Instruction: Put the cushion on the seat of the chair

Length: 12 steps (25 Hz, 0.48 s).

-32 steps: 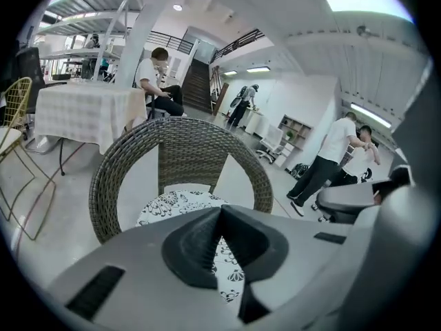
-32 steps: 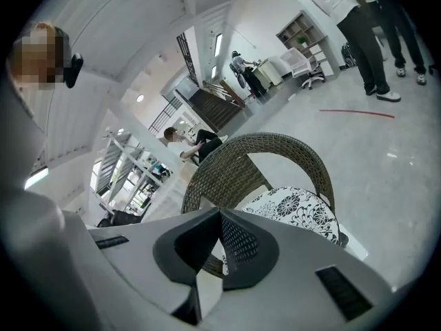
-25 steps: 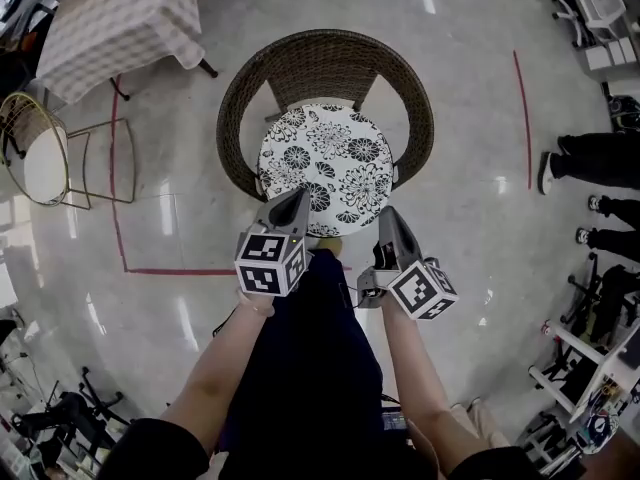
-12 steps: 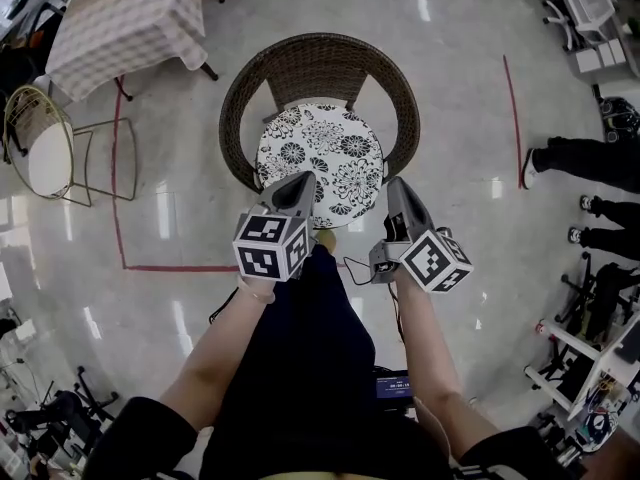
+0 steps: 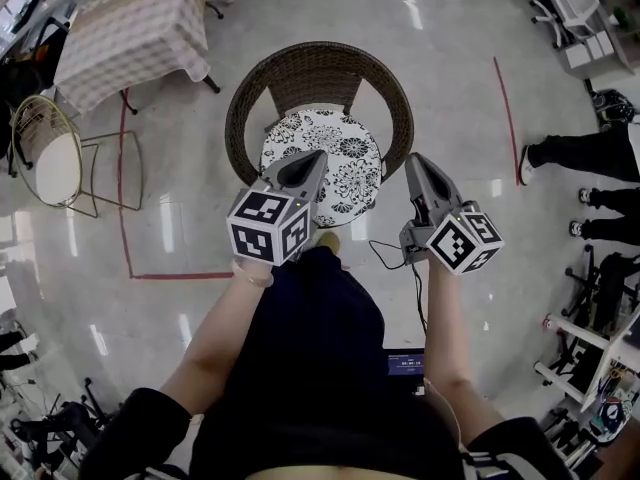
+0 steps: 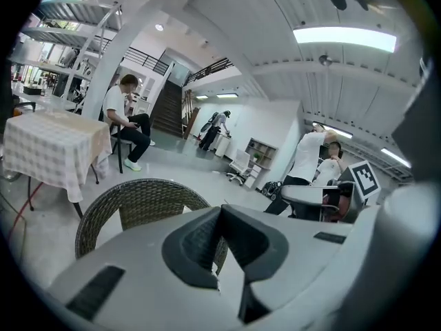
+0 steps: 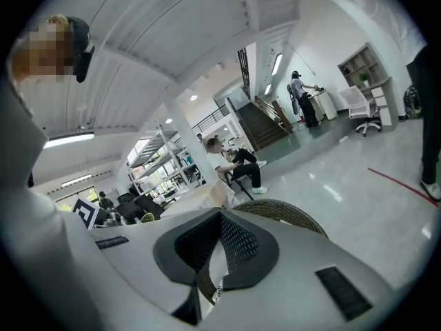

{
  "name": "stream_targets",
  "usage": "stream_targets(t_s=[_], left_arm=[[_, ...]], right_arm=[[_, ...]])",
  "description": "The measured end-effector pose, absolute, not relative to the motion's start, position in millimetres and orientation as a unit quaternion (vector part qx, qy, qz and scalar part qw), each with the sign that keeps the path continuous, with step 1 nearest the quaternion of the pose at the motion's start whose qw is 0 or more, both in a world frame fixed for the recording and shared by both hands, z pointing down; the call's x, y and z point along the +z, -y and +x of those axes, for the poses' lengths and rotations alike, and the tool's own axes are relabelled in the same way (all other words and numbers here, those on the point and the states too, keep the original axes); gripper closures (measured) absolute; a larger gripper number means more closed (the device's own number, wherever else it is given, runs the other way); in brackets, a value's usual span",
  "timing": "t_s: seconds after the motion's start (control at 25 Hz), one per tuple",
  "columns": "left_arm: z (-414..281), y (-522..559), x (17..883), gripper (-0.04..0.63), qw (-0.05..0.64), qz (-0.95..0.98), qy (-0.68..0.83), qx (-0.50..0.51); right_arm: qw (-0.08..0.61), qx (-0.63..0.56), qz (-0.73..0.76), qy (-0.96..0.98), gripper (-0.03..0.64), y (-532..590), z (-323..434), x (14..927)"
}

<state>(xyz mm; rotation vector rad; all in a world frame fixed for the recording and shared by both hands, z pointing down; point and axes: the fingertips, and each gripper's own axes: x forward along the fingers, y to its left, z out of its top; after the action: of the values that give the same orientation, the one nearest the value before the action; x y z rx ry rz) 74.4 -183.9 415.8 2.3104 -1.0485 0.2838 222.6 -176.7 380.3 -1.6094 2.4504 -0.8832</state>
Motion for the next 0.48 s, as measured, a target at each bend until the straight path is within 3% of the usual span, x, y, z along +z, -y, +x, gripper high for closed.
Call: stream_targets(t_s=[0.48], left_arm=[[69, 186, 385, 0.569, 0.276, 0.872, 0.394, 0.089]], right_arm=[[-0.011, -0.260, -0.493, -0.830, 0.595, 167, 217, 341]])
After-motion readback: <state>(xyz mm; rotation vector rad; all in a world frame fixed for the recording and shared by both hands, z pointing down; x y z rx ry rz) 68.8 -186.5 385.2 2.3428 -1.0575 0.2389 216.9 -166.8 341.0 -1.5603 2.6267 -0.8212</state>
